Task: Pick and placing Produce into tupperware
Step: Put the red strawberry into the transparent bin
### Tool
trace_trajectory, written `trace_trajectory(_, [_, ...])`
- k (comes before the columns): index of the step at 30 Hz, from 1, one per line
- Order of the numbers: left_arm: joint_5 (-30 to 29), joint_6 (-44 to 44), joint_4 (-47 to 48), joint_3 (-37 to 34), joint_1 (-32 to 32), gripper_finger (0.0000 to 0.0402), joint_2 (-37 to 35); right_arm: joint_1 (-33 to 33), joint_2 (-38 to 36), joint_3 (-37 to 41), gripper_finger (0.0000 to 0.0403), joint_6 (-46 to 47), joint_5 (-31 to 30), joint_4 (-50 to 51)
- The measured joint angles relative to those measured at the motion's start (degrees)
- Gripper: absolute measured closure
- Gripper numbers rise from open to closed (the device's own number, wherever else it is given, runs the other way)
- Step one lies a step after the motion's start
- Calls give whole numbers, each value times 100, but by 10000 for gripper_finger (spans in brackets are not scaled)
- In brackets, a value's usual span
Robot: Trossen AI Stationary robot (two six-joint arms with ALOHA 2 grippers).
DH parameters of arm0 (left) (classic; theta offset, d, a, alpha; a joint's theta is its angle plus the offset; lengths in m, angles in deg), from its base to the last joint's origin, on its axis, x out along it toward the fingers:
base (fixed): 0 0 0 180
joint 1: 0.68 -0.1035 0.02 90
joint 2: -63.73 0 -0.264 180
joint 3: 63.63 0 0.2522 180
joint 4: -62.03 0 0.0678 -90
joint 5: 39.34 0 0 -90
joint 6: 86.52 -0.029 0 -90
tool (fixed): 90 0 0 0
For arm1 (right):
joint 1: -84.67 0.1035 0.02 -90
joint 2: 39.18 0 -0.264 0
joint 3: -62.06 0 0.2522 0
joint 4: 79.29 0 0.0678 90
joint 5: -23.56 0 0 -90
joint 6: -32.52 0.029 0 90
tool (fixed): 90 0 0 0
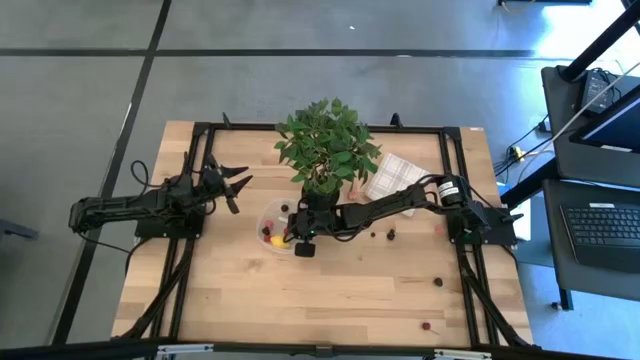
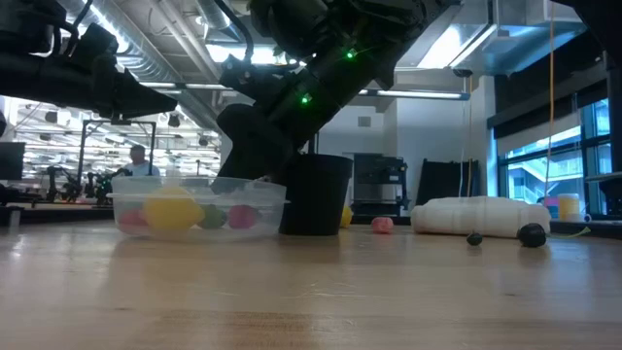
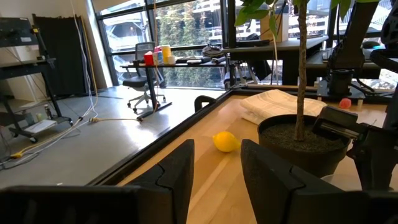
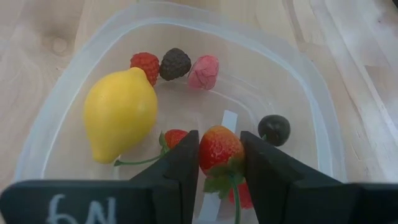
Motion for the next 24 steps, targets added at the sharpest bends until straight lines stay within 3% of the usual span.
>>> trace_trajectory(24, [2, -1, -1, -2, 1, 276, 0, -4, -2, 0, 285, 151, -7, 24])
